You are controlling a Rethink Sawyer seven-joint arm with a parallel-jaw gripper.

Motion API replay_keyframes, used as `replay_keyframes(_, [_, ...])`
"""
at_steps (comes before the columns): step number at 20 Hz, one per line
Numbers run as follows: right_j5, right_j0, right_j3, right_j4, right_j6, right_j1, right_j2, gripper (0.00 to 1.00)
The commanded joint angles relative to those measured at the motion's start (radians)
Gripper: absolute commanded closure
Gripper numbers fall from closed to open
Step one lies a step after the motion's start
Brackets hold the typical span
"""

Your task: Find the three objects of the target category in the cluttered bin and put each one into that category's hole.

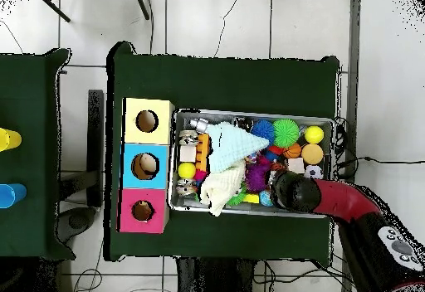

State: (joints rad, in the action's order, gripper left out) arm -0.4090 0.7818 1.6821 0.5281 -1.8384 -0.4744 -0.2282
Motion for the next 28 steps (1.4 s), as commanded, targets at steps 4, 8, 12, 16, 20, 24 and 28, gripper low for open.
replay_keyframes(4, [-0.165, 0.030, 0.029, -0.008, 0.153, -0.057, -0.117, 0.00])
replay_keyframes(8, [-0.171, 0.048, 0.041, 0.055, 0.265, -0.078, -0.168, 0.00])
replay_keyframes(12, [-0.157, 0.095, 0.056, 0.106, 0.353, -0.056, -0.231, 0.00])
replay_keyframes(16, [-0.145, 0.142, 0.050, 0.174, 0.454, 0.001, -0.309, 0.00])
replay_keyframes(20, [-0.110, 0.177, 0.030, 0.252, 0.510, 0.063, -0.359, 0.00])
replay_keyframes(24, [-0.166, 0.206, -0.002, 0.275, 0.609, 0.116, -0.413, 0.00])
replay_keyframes(28, [-0.183, 0.198, -0.004, 0.264, 0.571, 0.106, -0.410, 0.00])
